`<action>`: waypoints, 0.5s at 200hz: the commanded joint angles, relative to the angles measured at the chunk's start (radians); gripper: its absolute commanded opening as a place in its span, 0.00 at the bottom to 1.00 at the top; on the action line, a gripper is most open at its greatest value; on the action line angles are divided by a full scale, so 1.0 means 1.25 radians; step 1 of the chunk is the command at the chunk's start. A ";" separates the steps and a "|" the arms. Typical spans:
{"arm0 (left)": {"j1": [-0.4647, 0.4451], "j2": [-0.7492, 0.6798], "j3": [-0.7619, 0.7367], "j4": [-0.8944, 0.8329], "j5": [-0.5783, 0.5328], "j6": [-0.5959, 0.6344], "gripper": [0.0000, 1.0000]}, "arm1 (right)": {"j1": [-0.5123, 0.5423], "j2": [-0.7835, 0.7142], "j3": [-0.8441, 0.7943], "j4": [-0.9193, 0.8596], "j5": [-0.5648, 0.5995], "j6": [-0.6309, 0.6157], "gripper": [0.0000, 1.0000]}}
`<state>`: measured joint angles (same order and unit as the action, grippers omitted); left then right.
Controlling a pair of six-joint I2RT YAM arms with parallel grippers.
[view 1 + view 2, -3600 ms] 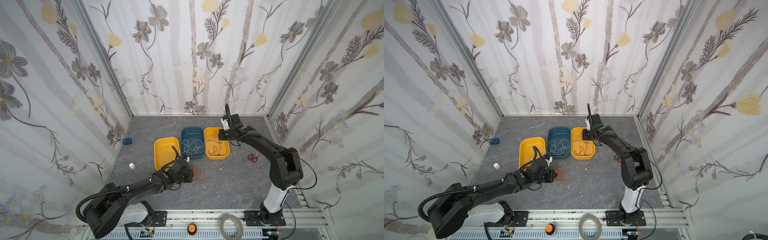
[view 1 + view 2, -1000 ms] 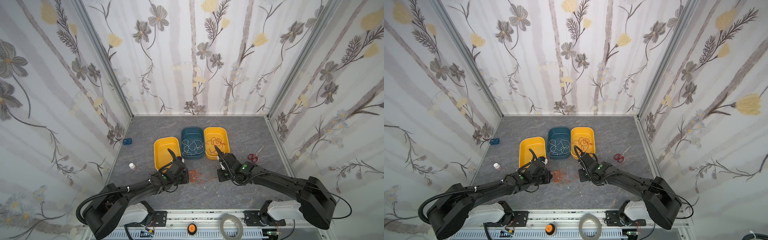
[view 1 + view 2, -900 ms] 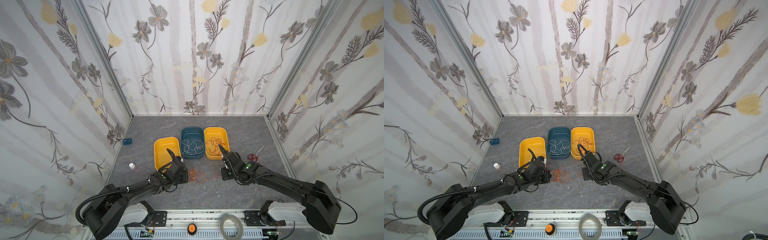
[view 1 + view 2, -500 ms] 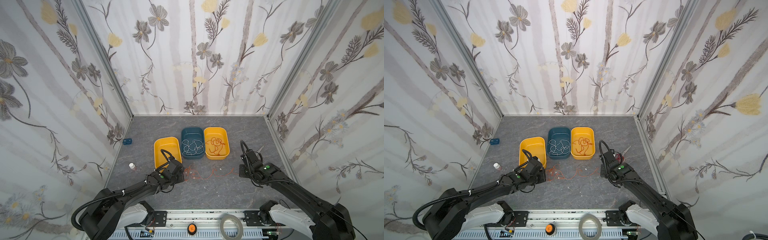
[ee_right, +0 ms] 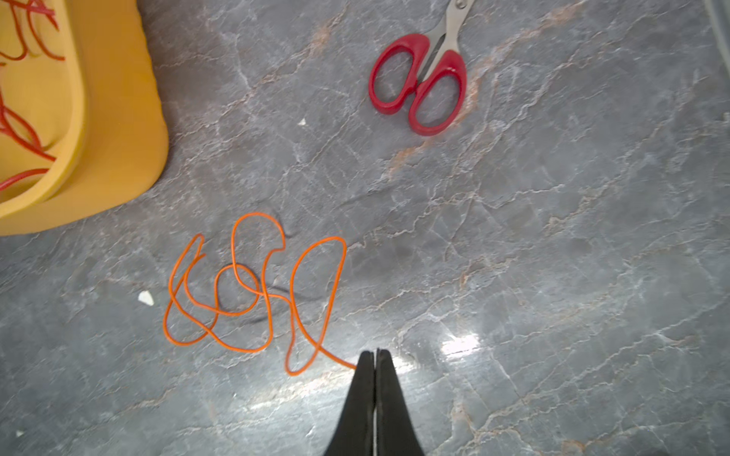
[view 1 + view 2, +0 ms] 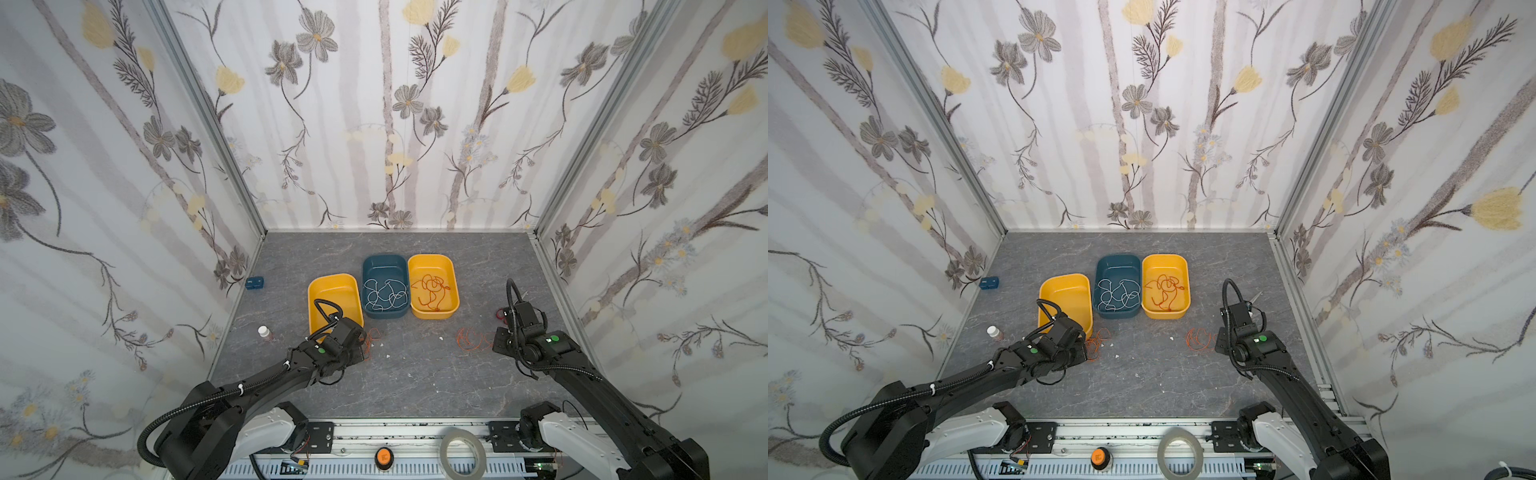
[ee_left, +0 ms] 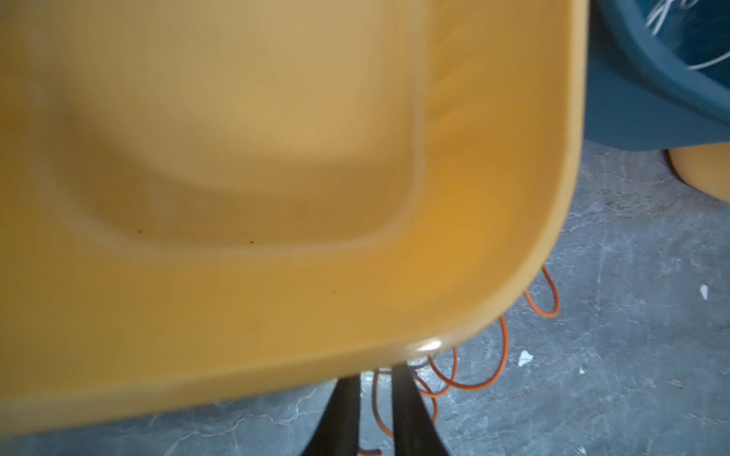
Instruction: Untangle the cables
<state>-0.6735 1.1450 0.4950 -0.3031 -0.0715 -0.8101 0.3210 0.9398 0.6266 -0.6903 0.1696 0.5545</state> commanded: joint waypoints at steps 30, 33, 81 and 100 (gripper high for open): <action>-0.001 -0.036 0.054 -0.050 0.046 0.065 0.53 | 0.014 -0.026 -0.001 0.077 -0.192 -0.034 0.05; -0.001 -0.039 0.058 -0.055 0.046 0.069 0.54 | 0.016 -0.031 0.001 0.078 -0.199 -0.036 0.06; -0.019 -0.070 0.093 -0.027 0.146 0.135 0.65 | 0.072 -0.064 0.058 0.085 -0.335 -0.065 0.05; -0.031 -0.069 0.093 0.023 0.180 0.131 0.65 | 0.106 -0.068 0.079 0.092 -0.372 -0.069 0.05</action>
<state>-0.7006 1.0611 0.6018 -0.3500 0.0742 -0.6762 0.4202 0.8619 0.6968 -0.6025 -0.1898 0.4904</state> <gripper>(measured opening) 0.650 0.054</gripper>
